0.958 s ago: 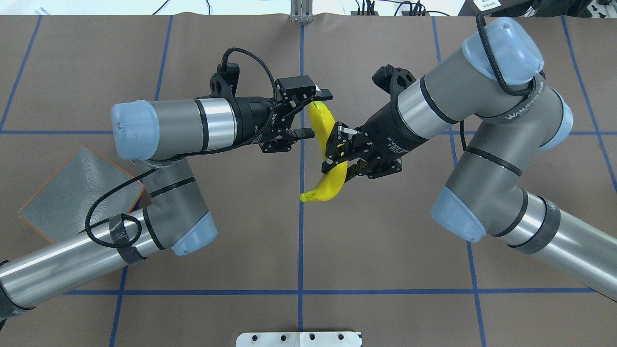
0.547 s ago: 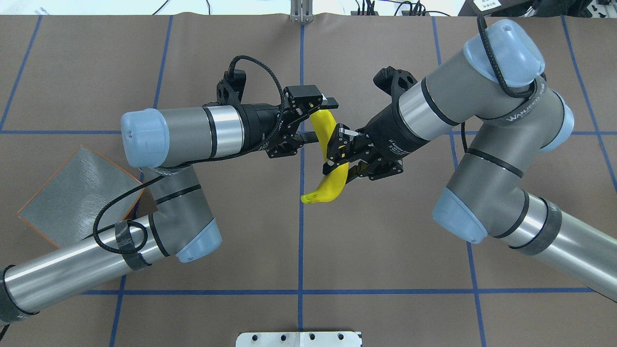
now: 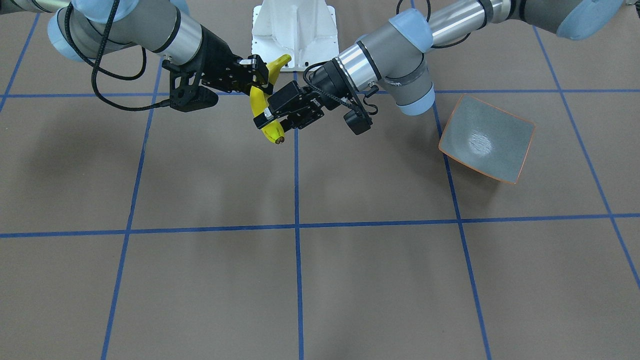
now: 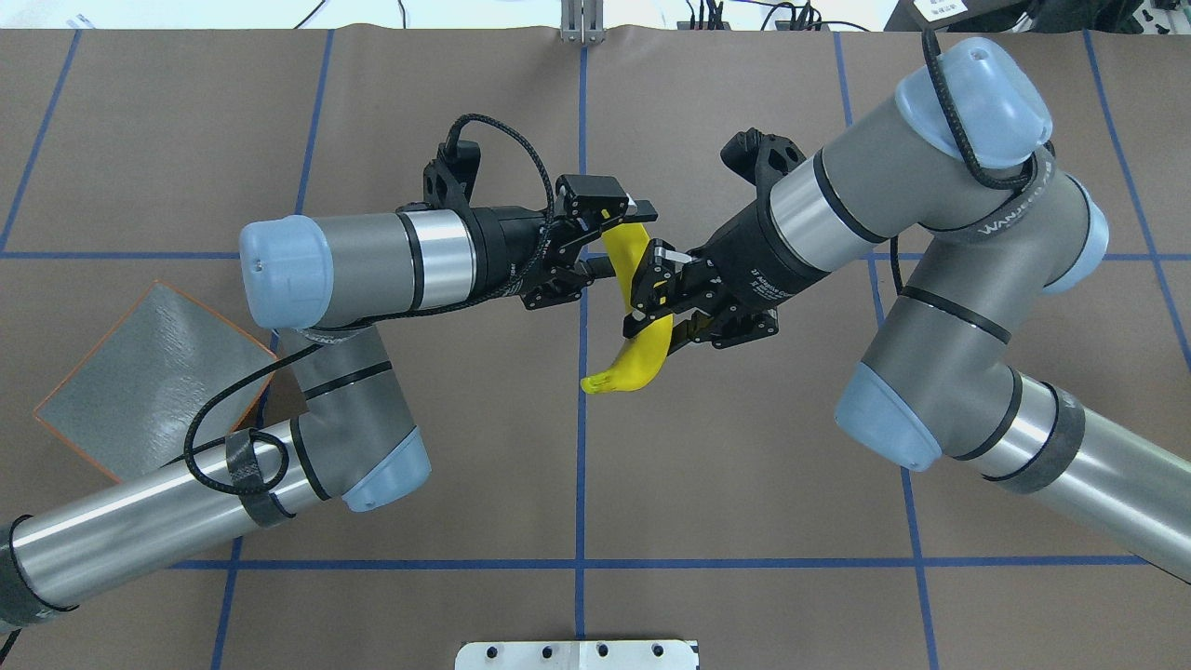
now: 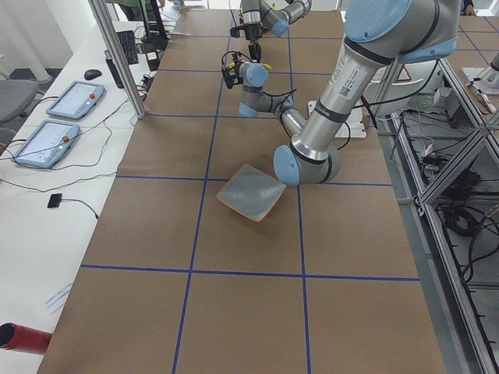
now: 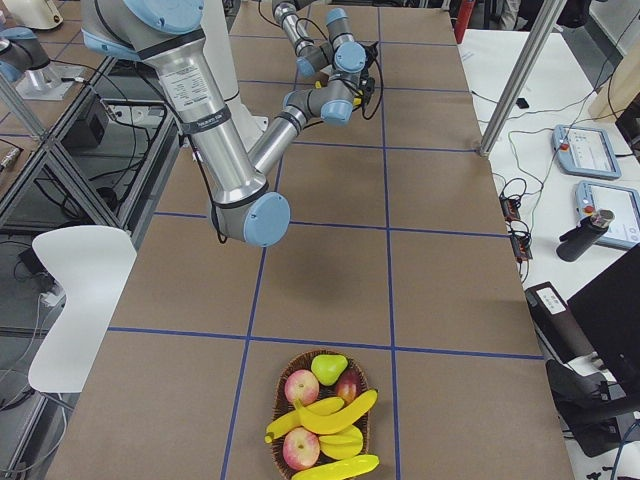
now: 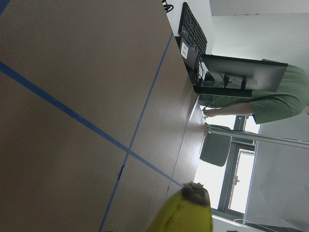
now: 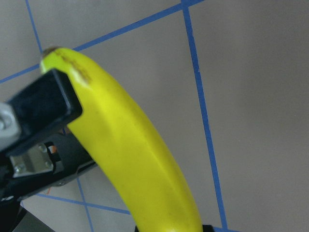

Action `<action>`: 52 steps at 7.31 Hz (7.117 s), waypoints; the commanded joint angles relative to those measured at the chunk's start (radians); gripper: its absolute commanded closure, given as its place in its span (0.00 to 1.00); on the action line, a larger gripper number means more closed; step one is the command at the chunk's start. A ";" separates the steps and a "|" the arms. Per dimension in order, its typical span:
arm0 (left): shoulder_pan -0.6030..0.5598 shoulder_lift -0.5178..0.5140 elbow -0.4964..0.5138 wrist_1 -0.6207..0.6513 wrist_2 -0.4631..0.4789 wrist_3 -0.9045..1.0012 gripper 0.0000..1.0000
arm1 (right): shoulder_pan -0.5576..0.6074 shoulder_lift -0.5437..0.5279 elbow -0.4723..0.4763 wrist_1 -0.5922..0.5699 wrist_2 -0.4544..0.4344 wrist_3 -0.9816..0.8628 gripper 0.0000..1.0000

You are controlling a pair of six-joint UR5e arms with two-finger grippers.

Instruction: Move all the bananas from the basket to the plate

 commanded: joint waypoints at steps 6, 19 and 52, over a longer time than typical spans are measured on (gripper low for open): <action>0.009 0.003 -0.008 0.002 -0.005 0.005 1.00 | -0.003 -0.001 0.001 0.006 -0.003 0.002 0.00; -0.323 0.382 -0.181 0.241 -0.412 0.498 1.00 | 0.428 -0.248 0.011 -0.134 -0.011 -0.600 0.00; -0.506 0.506 -0.268 0.805 -0.477 1.083 0.00 | 0.861 -0.475 -0.634 -0.259 -0.262 -1.884 0.02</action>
